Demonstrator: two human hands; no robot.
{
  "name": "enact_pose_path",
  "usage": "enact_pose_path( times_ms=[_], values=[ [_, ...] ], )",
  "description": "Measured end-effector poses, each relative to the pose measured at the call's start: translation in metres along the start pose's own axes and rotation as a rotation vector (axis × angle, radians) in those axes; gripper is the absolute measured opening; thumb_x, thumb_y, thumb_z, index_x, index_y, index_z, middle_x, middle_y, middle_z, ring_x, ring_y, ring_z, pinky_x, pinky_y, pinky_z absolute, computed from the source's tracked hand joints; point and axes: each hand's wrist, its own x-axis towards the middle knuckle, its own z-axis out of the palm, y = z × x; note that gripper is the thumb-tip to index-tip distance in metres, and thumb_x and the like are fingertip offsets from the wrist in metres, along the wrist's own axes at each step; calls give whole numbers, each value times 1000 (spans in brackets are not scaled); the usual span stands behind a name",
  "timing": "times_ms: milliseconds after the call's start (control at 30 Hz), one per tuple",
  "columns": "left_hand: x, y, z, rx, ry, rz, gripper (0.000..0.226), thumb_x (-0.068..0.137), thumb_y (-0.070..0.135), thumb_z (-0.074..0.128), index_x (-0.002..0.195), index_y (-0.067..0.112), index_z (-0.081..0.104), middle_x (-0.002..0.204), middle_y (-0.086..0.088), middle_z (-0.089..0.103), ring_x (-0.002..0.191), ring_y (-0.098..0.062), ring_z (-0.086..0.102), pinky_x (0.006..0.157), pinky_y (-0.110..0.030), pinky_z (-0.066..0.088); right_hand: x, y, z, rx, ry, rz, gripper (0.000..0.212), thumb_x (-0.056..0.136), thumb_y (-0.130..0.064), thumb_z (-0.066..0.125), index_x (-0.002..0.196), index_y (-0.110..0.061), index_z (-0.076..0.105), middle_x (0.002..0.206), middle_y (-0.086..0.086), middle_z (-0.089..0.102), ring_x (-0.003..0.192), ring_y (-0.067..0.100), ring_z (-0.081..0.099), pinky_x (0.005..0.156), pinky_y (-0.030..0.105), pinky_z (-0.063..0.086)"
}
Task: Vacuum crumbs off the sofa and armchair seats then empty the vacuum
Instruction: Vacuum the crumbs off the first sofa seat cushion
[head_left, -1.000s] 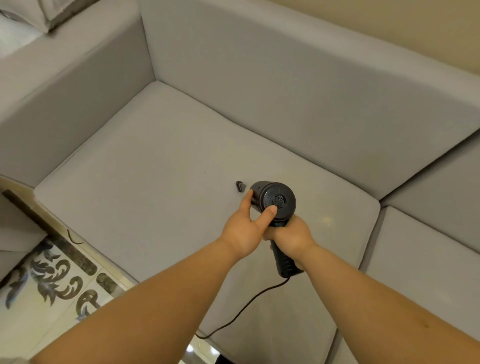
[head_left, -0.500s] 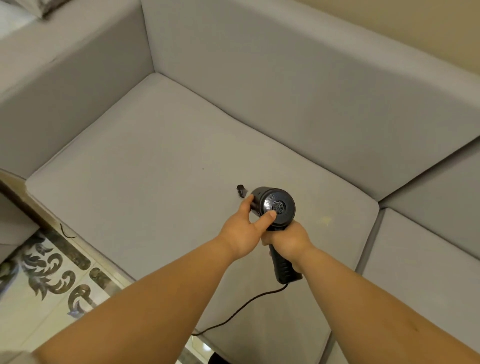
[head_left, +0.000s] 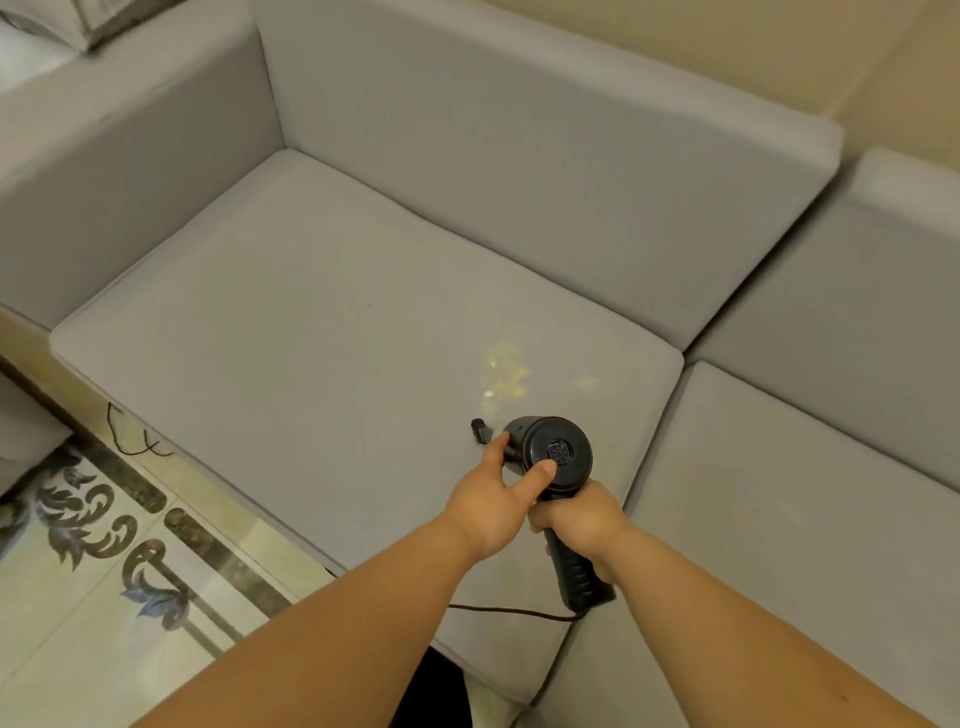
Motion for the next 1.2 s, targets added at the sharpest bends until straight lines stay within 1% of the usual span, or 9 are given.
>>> enact_pose_path(
  times_ms=[233, 367, 500, 633, 733, 800, 967, 1033, 1200],
  values=[
    [-16, 6, 23, 9, -1, 18, 81, 86, 58, 54, 151, 28, 16, 148, 3, 39, 134, -20, 38, 100, -26, 31, -17, 18, -17, 16, 5, -3, 26, 65, -4, 72, 89, -9, 65, 79, 13, 63, 71, 31, 59, 72, 42, 54],
    [-10, 21, 17, 7, 5, 54, 76, 87, 55, 55, 150, 28, 21, 148, 3, 40, 134, -18, 39, 97, -23, 31, -17, 7, -22, 57, 33, -40, 26, 67, -5, 72, 90, -12, 63, 81, 13, 64, 74, 32, 61, 76, 45, 56],
    [5, 43, 2, 12, 6, 95, 76, 87, 55, 55, 150, 30, 22, 148, 4, 40, 135, -18, 38, 100, -26, 32, -11, -18, -28, 84, 46, -88, 31, 69, -4, 73, 98, -10, 62, 84, 13, 63, 77, 31, 61, 80, 47, 56],
    [30, 66, -24, 24, 12, 120, 73, 87, 54, 55, 149, 31, 24, 146, 5, 42, 134, -17, 39, 99, -24, 31, 6, -52, -31, 75, 41, -136, 41, 72, -4, 74, 109, -8, 57, 92, 14, 63, 82, 30, 61, 79, 44, 55],
    [54, 79, -47, 16, -3, 126, 71, 88, 51, 55, 149, 33, 23, 147, 5, 41, 130, -21, 44, 110, -35, 33, 26, -79, -27, 58, 52, -162, 52, 71, -4, 77, 117, -10, 52, 104, 15, 62, 89, 29, 62, 77, 39, 53],
    [74, 86, -62, 13, -14, 123, 71, 89, 51, 54, 149, 33, 21, 148, 5, 40, 128, -23, 47, 110, -42, 35, 44, -96, -23, 79, 65, -174, 55, 71, -3, 77, 119, -11, 51, 107, 16, 62, 91, 30, 62, 79, 40, 53],
    [117, 95, -90, 32, -18, 111, 72, 90, 51, 52, 150, 33, 17, 149, 4, 39, 130, -25, 44, 110, -44, 33, 84, -130, -11, 120, 76, -177, 54, 73, -3, 77, 119, -14, 51, 104, 11, 63, 88, 27, 61, 77, 37, 52],
    [129, 94, -96, 37, -36, 91, 70, 91, 50, 51, 150, 33, 19, 148, 3, 40, 130, -24, 44, 111, -43, 33, 93, -135, -7, 120, 82, -153, 52, 74, -4, 76, 118, -16, 51, 103, 10, 63, 88, 27, 61, 78, 37, 52],
    [132, 86, -93, 57, -87, 70, 71, 90, 50, 53, 150, 32, 19, 149, 4, 38, 136, -20, 36, 106, -30, 29, 94, -128, -6, 140, 66, -81, 44, 74, -2, 73, 114, -13, 55, 94, 11, 62, 81, 27, 60, 78, 41, 53]
  ],
)
